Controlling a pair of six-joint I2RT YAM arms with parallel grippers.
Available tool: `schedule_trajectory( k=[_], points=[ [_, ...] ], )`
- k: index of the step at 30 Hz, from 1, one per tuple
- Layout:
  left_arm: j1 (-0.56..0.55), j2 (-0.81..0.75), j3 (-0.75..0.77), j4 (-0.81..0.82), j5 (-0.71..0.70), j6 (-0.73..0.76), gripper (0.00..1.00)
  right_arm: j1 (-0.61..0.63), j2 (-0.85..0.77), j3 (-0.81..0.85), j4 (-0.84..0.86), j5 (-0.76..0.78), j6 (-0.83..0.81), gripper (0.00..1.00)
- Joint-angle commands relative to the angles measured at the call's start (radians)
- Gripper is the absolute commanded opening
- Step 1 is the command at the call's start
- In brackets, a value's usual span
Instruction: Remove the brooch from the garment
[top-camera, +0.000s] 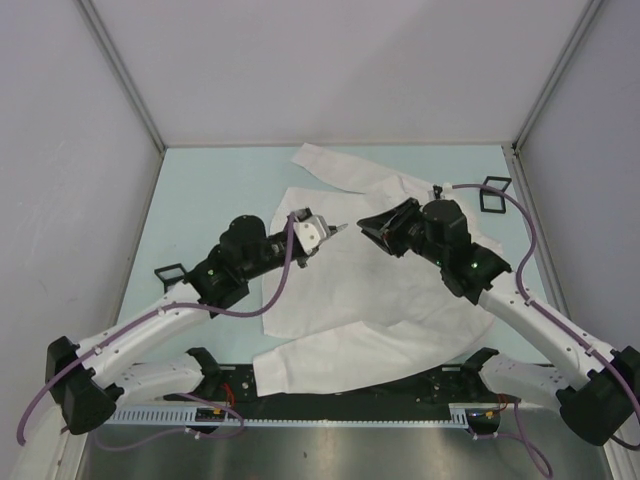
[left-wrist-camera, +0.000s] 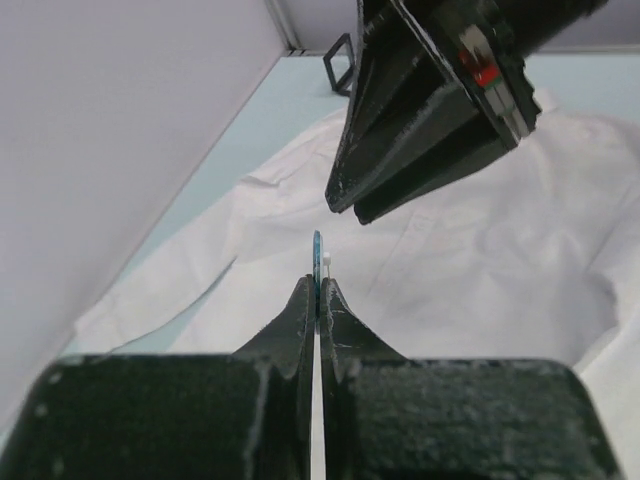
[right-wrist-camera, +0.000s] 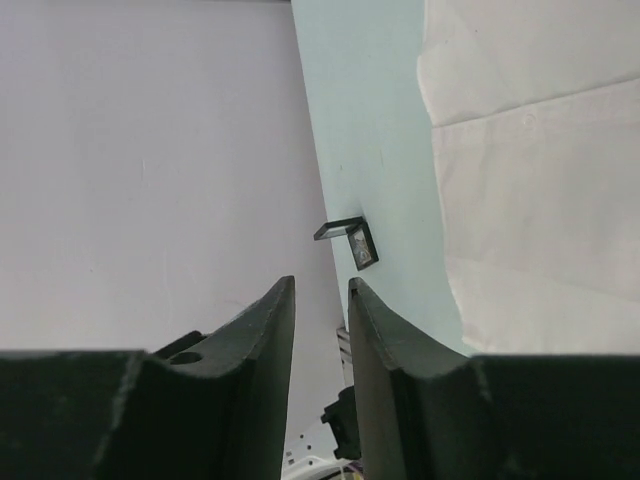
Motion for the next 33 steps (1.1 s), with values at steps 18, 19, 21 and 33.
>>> schedule_trajectory(
  k=[18,19,21,33],
  points=[
    [-0.091,0.023,-0.025,-0.019,-0.165,0.375,0.0,0.1,0.121,0.153,-0.005,0.134,0.089,0.27],
    [-0.093,0.026,-0.025,-0.021,-0.164,0.378,0.0,0.102,0.123,0.155,-0.001,0.134,0.092,0.27],
    [-0.099,0.032,-0.023,-0.025,-0.168,0.382,0.0,0.105,0.134,0.158,0.007,0.131,0.094,0.27],
    [-0.118,0.038,-0.023,-0.019,-0.193,0.396,0.0,0.129,0.171,0.162,0.031,0.107,0.12,0.15]
  ],
)
